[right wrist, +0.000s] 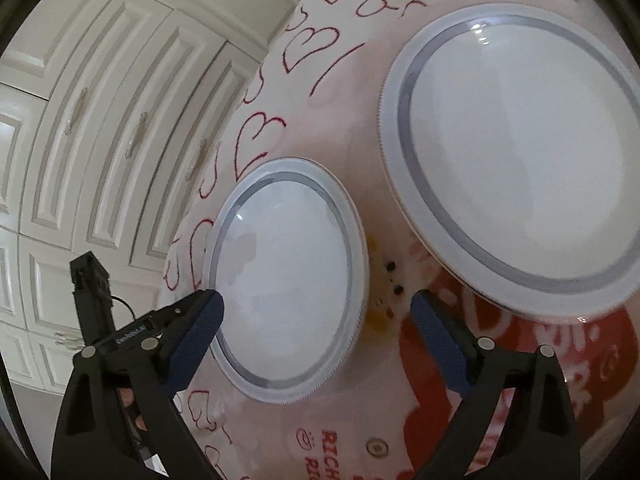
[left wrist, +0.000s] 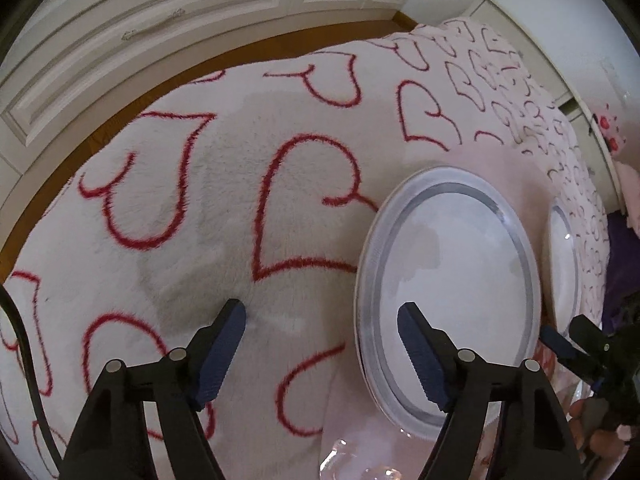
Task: Organize plates and bowls
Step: 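Grasp the next blue-rimmed plate with the left tool while the right tool grasps another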
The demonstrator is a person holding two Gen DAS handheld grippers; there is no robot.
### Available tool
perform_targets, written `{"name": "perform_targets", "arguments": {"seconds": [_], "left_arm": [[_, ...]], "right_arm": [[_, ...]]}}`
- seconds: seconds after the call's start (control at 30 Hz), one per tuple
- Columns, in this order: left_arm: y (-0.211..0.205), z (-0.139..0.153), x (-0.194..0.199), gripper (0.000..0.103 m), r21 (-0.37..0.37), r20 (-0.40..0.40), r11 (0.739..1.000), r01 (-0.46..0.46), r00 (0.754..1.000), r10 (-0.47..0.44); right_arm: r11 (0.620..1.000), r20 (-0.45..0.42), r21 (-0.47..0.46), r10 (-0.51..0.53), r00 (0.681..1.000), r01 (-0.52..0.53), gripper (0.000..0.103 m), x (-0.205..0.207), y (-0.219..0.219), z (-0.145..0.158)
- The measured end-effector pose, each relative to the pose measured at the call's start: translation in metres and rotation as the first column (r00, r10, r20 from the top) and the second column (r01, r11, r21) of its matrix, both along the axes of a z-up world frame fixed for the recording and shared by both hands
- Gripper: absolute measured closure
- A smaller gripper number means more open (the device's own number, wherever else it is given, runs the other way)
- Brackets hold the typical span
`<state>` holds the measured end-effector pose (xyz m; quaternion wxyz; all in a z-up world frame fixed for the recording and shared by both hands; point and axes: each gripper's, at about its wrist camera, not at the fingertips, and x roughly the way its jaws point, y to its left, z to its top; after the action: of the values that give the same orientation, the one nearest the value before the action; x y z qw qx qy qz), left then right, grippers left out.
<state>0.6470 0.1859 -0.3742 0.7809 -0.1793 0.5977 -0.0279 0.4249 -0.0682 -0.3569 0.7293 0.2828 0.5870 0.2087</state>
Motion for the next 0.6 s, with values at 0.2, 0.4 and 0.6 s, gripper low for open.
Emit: {"name": "perform_targets", "arguments": {"seconds": [0.2, 0.4, 0.6], "left_arm": [[-0.006, -0.009, 0.007, 0.033, -0.025, 0.007, 1.000, -0.008, 1.000, 0.008], [-0.024, -0.019, 0.014, 0.075, -0.111, -0.015, 0.993, 0.049, 0.999, -0.051], [-0.015, -0.031, 0.022, 0.078, -0.157, -0.015, 0.987, -0.031, 0.999, 0.028]], "right_arm": [[1.000, -0.002, 0.003, 0.029, 1.000, -0.029, 0.026, 0.013, 0.009, -0.014], [0.999, -0.001, 0.003, 0.052, 0.999, -0.052, 0.040, 0.020, 0.019, -0.018], [0.999, -0.004, 0.005, 0.045, 0.999, -0.045, 0.057, 0.021, 0.014, -0.024]]}}
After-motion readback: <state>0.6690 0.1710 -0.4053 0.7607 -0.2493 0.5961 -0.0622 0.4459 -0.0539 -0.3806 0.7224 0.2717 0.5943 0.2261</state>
